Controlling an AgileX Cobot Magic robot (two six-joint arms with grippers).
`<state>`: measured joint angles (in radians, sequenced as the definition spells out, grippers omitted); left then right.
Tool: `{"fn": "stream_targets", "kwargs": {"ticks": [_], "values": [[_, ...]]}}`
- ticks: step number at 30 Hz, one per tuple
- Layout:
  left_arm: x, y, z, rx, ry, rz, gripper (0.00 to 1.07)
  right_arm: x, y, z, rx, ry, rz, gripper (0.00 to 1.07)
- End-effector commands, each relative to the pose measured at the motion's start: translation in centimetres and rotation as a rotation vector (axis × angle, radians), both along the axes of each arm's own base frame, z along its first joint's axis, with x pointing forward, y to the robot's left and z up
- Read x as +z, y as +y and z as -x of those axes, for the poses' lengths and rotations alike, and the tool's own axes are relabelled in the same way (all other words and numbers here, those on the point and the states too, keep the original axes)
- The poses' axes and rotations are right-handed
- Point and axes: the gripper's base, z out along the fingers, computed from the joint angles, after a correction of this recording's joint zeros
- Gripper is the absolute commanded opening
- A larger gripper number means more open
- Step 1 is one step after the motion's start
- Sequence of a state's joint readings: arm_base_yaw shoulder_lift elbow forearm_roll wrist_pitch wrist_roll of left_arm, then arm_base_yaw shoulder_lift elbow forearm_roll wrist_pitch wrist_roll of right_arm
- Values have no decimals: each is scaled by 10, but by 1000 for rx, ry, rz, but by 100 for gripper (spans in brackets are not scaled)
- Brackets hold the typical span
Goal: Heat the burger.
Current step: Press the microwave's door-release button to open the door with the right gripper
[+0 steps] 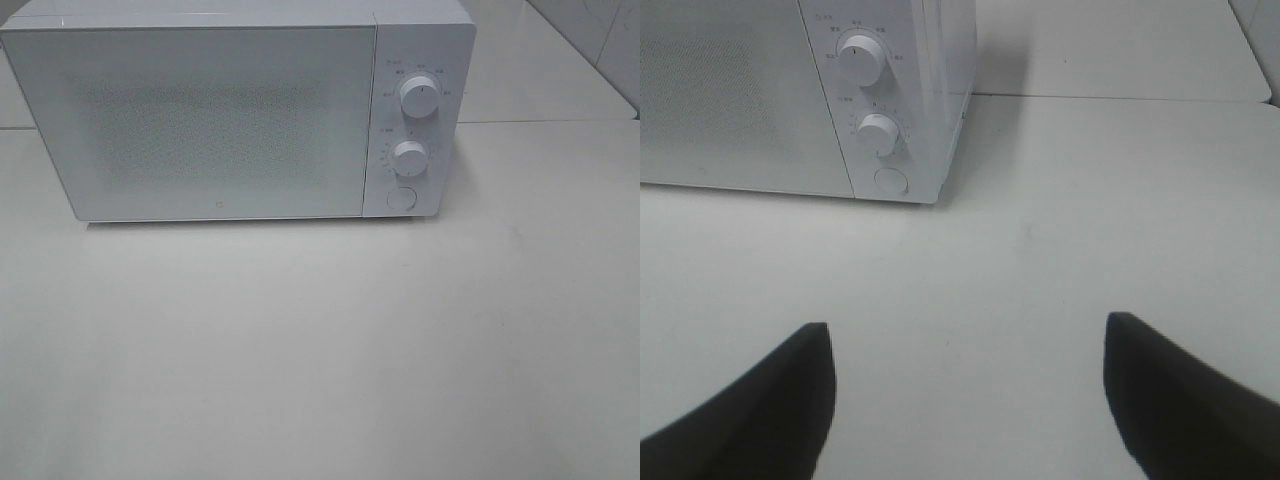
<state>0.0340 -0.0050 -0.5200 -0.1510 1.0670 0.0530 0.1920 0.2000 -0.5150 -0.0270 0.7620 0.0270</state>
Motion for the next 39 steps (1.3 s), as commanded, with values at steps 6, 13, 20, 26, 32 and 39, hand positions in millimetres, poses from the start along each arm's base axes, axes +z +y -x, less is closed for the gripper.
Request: {"fn": "stream_targets", "kwargs": {"ticks": [6, 13, 20, 26, 32, 39], "values": [[-1, 0, 2, 1, -11, 1, 100, 12, 7, -40, 3, -75, 3, 72], [-1, 0, 2, 1, -11, 1, 100, 9, 13, -68, 7, -57, 6, 72], [-1, 0, 2, 1, -11, 1, 100, -1, 20, -102, -8, 0, -26, 72], [-1, 0, 2, 1, -11, 1, 100, -9, 24, -127, 1, -34, -7, 72], [-1, 0, 2, 1, -11, 1, 100, -20, 29, -143, 24, -120, -5, 72], [-1, 0, 2, 1, -11, 1, 100, -39, 36, -165, 52, -243, -35, 72]]}}
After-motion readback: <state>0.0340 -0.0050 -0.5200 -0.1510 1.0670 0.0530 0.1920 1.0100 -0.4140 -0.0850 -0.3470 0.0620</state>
